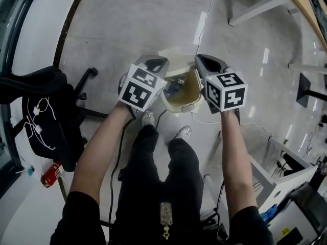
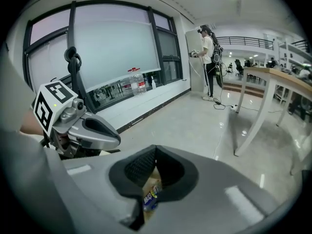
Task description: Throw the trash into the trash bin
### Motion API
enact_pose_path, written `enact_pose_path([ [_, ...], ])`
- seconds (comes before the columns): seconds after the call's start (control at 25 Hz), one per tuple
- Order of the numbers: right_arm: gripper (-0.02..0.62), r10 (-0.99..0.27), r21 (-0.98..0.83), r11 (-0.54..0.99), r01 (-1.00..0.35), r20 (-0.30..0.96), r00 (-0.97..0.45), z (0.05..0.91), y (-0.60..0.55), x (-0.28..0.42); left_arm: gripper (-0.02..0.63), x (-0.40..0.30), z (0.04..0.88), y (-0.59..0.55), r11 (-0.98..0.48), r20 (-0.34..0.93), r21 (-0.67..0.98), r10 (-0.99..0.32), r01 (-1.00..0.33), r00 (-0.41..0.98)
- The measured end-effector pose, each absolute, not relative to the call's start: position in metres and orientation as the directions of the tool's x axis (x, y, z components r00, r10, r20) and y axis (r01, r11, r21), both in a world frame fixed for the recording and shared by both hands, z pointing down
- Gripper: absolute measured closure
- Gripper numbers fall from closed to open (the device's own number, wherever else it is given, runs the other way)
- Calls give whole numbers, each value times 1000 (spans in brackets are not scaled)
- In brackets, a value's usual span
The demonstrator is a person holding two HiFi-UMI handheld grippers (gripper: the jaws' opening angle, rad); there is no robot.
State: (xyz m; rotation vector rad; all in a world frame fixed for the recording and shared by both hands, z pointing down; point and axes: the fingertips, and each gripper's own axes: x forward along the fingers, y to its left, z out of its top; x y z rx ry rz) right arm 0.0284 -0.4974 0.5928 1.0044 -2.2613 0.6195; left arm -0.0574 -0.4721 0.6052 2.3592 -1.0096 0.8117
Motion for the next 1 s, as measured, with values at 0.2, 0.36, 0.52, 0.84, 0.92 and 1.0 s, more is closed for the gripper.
enact_pose_path([
  [0.2,592,-481,-196,594,-780,691,-540,608,-463,50,600,-38,624,-437,-635,686,193,-458,-748,566],
  [0.36,592,-450,-209,590,-780,717,-532,627,-435,62,600,-25,641,-412,-637,710,206,-425,-743,562],
  [0.52,592,-425,-209,589,-781,742,-518,647,-411,70,600,-15,658,-392,-648,730,206,-398,-734,556],
  [0.84,592,-374,-236,583,-778,772,-514,691,-379,82,600,0,701,-368,-626,748,221,-383,-748,542],
  [0.92,592,-356,-245,581,-776,781,-513,704,-371,86,600,5,713,-363,-622,755,226,-374,-749,538],
  [1.0,592,-335,-251,582,-774,793,-509,718,-364,89,600,8,726,-356,-619,768,230,-358,-751,531],
])
